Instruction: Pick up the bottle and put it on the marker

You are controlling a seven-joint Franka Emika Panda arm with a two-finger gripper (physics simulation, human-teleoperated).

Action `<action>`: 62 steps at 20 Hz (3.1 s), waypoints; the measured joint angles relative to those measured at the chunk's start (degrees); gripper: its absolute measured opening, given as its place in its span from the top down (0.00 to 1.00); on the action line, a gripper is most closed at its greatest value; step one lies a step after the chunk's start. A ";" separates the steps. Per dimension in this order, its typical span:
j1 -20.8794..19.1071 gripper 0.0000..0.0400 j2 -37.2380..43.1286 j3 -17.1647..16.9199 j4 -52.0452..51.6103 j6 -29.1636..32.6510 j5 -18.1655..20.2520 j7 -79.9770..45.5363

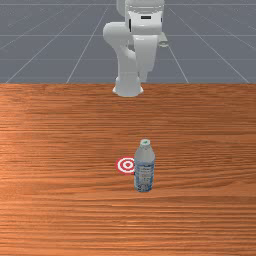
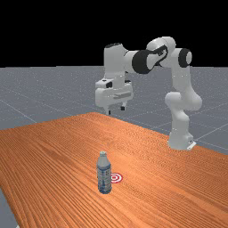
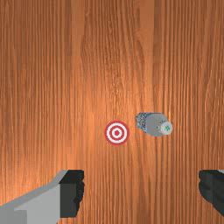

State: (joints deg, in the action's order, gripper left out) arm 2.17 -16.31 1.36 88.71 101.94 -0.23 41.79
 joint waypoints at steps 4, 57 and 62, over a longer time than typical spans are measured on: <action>2.24 0.00 -0.74 1.26 -1.03 -0.18 -0.25 -3.67; 2.34 0.00 -10.48 -0.79 -2.54 4.06 -5.37 -1.52; 1.27 0.00 -14.21 0.08 -7.38 3.54 -2.42 0.56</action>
State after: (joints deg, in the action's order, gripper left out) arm 3.44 -30.52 1.44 81.33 105.48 -2.65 42.35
